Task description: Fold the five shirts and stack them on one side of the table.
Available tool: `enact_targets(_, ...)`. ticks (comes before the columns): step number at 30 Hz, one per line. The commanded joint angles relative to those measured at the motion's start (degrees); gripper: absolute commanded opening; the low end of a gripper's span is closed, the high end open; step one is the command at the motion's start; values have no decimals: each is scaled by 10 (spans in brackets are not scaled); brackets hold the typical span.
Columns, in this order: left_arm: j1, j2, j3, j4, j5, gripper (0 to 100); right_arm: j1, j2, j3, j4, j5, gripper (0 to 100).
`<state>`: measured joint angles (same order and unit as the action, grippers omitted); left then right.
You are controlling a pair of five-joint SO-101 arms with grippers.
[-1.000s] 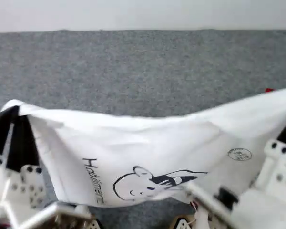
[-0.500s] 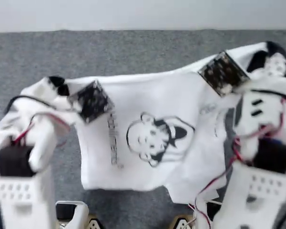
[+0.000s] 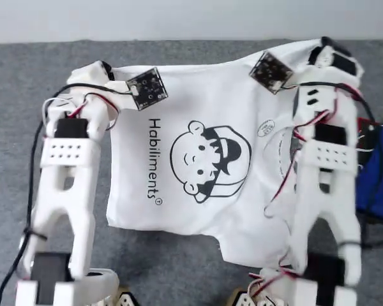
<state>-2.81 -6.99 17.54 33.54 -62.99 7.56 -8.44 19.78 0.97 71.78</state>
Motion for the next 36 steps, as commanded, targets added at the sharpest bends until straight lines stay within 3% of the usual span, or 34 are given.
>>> enact_targets(1, -6, 39, -22, -53, -34, 14, -10, 49, -18, -80, 30, 9)
enact_targets(14, -46, 154, -161, -52, -112, 14, -6, 211, -224, -85, 34, 9)
enact_targets(23, -40, 150, -163, -45, -134, 14, -11, 213, -242, -19, 34, 9)
enact_targets(31, 18, 157, -187, 96, 66, 14, -17, 213, -241, 95, 33, 9)
enact_targets(36, 31, 190, -215, 112, 182, 14, -25, 212, -241, 159, 32, 9)
